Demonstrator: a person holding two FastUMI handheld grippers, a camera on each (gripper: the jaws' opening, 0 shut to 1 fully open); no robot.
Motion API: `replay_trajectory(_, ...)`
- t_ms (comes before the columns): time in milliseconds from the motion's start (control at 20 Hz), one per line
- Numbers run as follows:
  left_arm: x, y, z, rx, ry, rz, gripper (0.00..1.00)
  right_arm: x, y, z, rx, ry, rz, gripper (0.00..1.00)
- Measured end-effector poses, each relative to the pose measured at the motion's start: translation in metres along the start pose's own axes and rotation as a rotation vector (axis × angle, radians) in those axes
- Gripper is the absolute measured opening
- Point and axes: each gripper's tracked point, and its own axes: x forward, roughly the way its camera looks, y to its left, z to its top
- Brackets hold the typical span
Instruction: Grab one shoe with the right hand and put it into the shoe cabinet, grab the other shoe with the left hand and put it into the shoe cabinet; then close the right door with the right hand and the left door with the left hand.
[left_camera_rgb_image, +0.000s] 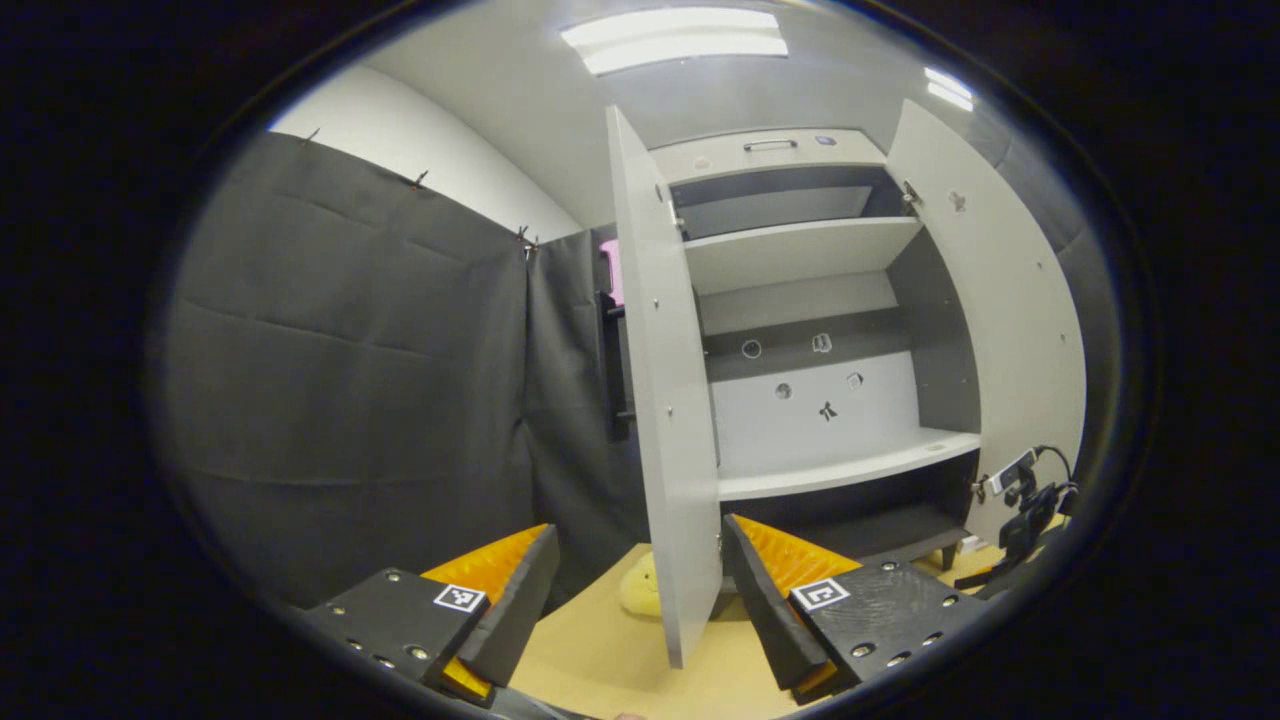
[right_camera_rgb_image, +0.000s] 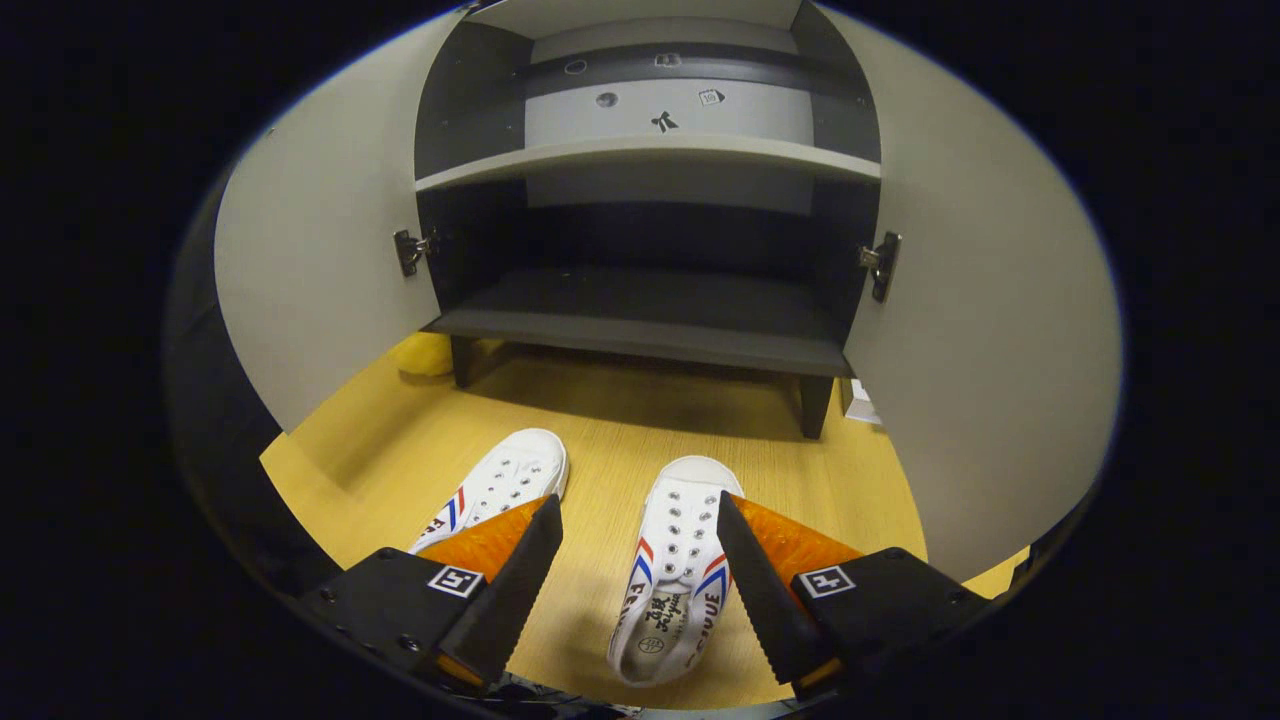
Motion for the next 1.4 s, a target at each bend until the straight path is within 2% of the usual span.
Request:
replay_trajectory(550,-0.004,0.025,-0.012,0.017,0.035,0.061,0.95,0.052,0.008,-0.056,0.041,0.246,-0.002,0.95)
replay_trajectory(650,-0.003,0.027,-0.012,0.026,0.038,0.07,0.95,0.054,0.006,-0.065,0.018,0.291,-0.016,0.87)
replay_trajectory(700,-0.003,0.028,-0.013,0.03,0.04,0.073,0.94,0.058,0.001,-0.063,0.006,0.282,-0.051,0.69)
replay_trajectory(750,-0.003,0.029,-0.013,0.032,0.04,0.077,0.94,0.058,0.002,-0.063,0.007,0.292,-0.061,0.71)
replay_trajectory(800,-0.003,0.029,-0.013,0.032,0.039,0.08,0.94,0.061,-0.001,-0.066,-0.009,0.288,-0.08,0.58)
replay_trajectory(850,-0.003,0.03,-0.012,0.03,0.036,0.081,0.95,0.062,-0.013,-0.068,-0.04,0.288,-0.124,0.62)
replay_trajectory(950,-0.002,0.029,-0.011,0.029,0.033,0.079,0.94,0.055,-0.009,-0.06,0.002,0.268,-0.112,0.28)
replay_trajectory(1000,-0.003,0.028,-0.011,0.028,0.031,0.076,0.94,0.055,-0.009,-0.061,0.02,0.26,-0.113,0.15)
replay_trajectory(1050,-0.002,0.026,-0.01,0.028,0.029,0.07,0.94,0.054,-0.006,-0.06,0.053,0.247,-0.107,0.15)
replay_trajectory(1100,-0.003,0.025,-0.01,0.032,0.025,0.068,0.95,0.055,-0.008,-0.061,0.061,0.234,-0.111,0.02)
replay_trajectory(1200,-0.004,0.023,-0.006,0.038,0.015,0.059,0.94,0.052,-0.01,-0.056,0.076,0.192,-0.114,0.02)
replay_trajectory(1250,-0.004,0.022,-0.005,0.038,0.012,0.055,0.94,0.049,-0.012,-0.051,0.09,0.173,-0.109,0.06)
replay_trajectory(1400,-0.002,0.017,-0.006,0.031,0.012,0.041,0.94,0.033,-0.018,-0.028,0.146,0.128,-0.085,0.02)
